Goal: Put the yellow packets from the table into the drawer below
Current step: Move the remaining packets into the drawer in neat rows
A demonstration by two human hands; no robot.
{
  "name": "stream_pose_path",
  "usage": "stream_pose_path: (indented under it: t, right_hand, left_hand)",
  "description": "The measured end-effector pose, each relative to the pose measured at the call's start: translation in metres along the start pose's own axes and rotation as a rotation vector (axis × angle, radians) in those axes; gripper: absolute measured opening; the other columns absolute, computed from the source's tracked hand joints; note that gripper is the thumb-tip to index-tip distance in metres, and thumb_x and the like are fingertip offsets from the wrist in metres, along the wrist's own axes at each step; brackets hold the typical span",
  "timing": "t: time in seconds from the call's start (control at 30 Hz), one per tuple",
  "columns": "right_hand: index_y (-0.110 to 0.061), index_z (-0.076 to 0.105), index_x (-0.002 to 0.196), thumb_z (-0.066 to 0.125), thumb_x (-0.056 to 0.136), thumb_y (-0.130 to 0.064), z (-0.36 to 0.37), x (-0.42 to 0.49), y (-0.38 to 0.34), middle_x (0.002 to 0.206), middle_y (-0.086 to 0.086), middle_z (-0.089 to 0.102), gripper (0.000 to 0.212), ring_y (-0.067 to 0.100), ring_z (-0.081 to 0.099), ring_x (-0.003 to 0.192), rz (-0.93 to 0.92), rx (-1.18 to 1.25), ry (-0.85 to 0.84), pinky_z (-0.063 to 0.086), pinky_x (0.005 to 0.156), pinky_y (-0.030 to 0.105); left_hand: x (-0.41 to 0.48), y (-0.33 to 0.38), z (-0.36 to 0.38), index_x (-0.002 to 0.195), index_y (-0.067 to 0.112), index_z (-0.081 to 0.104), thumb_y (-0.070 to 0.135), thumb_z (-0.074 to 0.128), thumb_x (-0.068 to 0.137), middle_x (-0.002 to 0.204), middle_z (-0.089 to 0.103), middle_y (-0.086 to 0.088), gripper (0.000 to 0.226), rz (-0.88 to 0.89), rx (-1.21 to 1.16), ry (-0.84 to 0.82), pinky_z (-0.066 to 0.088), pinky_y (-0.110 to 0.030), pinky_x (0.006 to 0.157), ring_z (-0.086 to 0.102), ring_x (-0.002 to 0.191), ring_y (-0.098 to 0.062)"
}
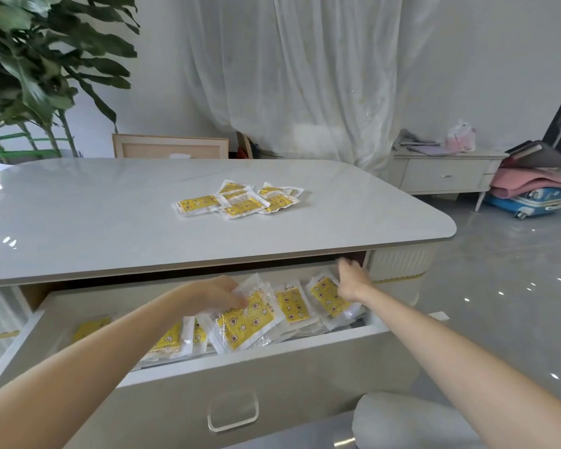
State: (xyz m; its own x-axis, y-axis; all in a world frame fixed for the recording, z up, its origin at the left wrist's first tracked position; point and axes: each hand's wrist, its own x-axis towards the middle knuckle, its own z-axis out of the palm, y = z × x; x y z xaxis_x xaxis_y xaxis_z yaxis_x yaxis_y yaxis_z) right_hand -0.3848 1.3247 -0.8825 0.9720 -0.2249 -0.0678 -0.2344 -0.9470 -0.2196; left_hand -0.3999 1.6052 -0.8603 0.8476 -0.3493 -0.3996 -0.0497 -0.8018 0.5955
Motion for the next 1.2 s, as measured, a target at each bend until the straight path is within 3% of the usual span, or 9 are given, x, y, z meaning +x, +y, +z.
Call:
stream_pose_path:
  t: [0.13,0.23,0.5,0.67,0.73,0.87,1.0,1.1,1.2]
  right_hand:
    - [-0.030,0.034,0.146,0.068,0.080,-0.036,-0.003,-0.002,-0.006,0.153,0.004,0.031,0.075,0.027,0.021,0.143,-0.217,-0.268,-0.329,0.021,0.116,0.043]
    - [-0.031,0.019,0.152,0.071,0.079,-0.043,-0.002,-0.008,-0.010,0.160,0.002,0.014,0.090,0.028,0.015,0.146,-0.283,-0.429,-0.477,0.021,0.117,0.044]
    - [-0.024,-0.008,0.153,0.059,0.093,-0.029,0.011,-0.009,0.003,0.162,0.003,-0.004,0.090,0.026,0.012,0.148,-0.189,-0.516,-0.483,0.026,0.117,0.039]
    - [-0.018,0.015,0.153,0.072,0.082,-0.019,-0.001,-0.013,0.001,0.156,0.007,0.021,0.092,0.028,0.033,0.139,-0.243,-0.451,-0.418,0.040,0.107,0.038]
    - [-0.016,0.024,0.151,0.067,0.082,-0.005,-0.010,-0.017,-0.007,0.150,0.007,0.035,0.082,0.026,0.044,0.130,-0.283,-0.334,-0.389,0.046,0.099,0.033]
    - [-0.009,0.044,0.141,0.037,0.090,0.008,-0.016,-0.026,-0.026,0.133,0.009,0.055,0.054,0.023,0.056,0.117,-0.264,0.277,-0.368,0.049,0.092,0.028]
    - [0.000,0.051,0.131,0.047,0.098,-0.009,-0.003,-0.035,-0.043,0.110,0.010,0.062,0.035,0.018,0.062,0.087,-0.154,0.657,-0.564,0.053,0.090,0.032]
    - [0.007,0.046,0.129,0.054,0.094,-0.003,0.010,-0.038,-0.053,0.117,0.021,0.063,0.037,0.023,0.065,0.086,-0.023,0.917,-0.655,0.056,0.085,0.034]
    - [0.004,0.043,0.126,0.064,0.087,0.004,0.016,-0.036,-0.060,0.097,0.018,0.069,0.045,0.022,0.070,0.075,0.106,1.133,-0.636,0.060,0.071,0.034]
  left_hand:
    - [0.008,-0.003,0.004,0.108,0.017,0.053,0.040,0.056,0.090,0.106,0.061,-0.002,0.029,-0.054,-0.031,0.006,0.045,-0.035,0.097,0.057,0.098,-0.019]
    - [0.013,-0.008,0.006,0.121,0.016,0.054,0.048,0.061,0.081,0.115,0.065,-0.001,0.052,-0.097,-0.079,0.015,0.046,-0.040,0.101,0.062,0.106,-0.021]
    - [0.009,-0.009,0.009,0.118,0.014,0.056,0.040,0.061,0.085,0.112,0.065,-0.005,0.043,-0.130,-0.135,0.025,0.049,-0.041,0.099,0.063,0.104,-0.022]
    - [0.011,-0.006,0.010,0.120,0.015,0.055,0.041,0.065,0.079,0.112,0.067,-0.005,0.050,-0.142,-0.232,0.059,0.048,-0.042,0.100,0.064,0.104,-0.023]
    - [0.012,-0.006,0.011,0.124,0.013,0.054,0.043,0.067,0.074,0.114,0.066,-0.006,0.059,-0.149,-0.299,0.062,0.048,-0.043,0.099,0.064,0.105,-0.024]
    - [0.006,0.002,0.015,0.122,0.003,0.055,0.022,0.066,0.087,0.116,0.065,-0.013,0.041,-0.209,-0.462,0.069,0.051,-0.042,0.096,0.065,0.105,-0.027]
    - [0.002,0.003,0.014,0.122,-0.003,0.055,0.018,0.064,0.089,0.108,0.064,-0.013,0.040,-0.270,-0.644,0.082,0.050,-0.041,0.093,0.062,0.092,-0.028]
    - [0.000,0.004,0.014,0.122,-0.002,0.056,0.017,0.063,0.090,0.113,0.064,-0.015,0.038,-0.275,-0.778,0.059,0.046,-0.044,0.101,0.059,0.096,-0.027]
    - [0.001,0.002,0.014,0.118,0.000,0.058,0.016,0.063,0.090,0.116,0.065,-0.013,0.033,-0.278,-0.844,0.047,0.048,-0.045,0.099,0.063,0.099,-0.028]
